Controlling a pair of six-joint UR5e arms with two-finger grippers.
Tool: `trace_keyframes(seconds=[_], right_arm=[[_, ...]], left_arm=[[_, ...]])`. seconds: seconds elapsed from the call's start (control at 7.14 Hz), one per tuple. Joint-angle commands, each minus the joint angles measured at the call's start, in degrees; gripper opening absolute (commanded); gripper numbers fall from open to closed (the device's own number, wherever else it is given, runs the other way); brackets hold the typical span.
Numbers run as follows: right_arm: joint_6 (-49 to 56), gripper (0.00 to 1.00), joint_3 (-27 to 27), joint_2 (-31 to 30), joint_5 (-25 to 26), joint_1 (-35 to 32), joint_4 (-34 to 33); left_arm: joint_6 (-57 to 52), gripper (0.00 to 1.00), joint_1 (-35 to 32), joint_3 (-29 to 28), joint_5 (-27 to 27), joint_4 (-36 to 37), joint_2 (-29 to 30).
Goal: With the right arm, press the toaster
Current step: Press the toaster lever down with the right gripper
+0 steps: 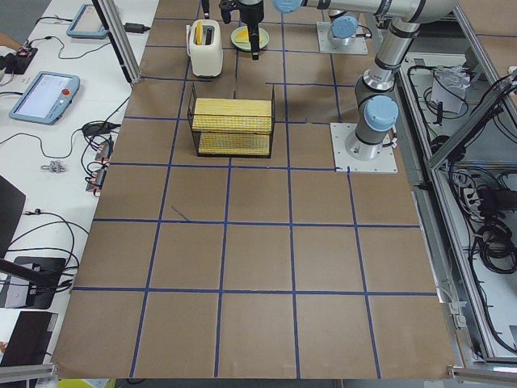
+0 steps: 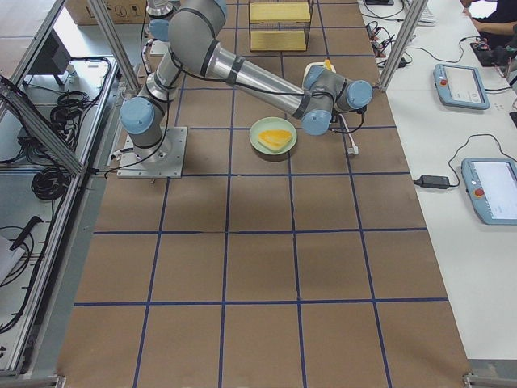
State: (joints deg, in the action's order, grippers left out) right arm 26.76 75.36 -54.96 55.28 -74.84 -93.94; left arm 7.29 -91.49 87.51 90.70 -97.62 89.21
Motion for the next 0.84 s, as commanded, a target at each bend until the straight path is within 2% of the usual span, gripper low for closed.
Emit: trace_keyframes(seconds=[0.0,0.7], right_arm=[[0.5,0.00,0.0,0.8,0.0,0.0,0.0],[0.5,0.00,-0.2,3.2,0.0,0.0,-2.6]], left_arm=[[0.0,1.00,0.0,-0.1,0.0,0.0,0.0],[0.0,1.00,0.0,-0.1,0.0,0.0,0.0]])
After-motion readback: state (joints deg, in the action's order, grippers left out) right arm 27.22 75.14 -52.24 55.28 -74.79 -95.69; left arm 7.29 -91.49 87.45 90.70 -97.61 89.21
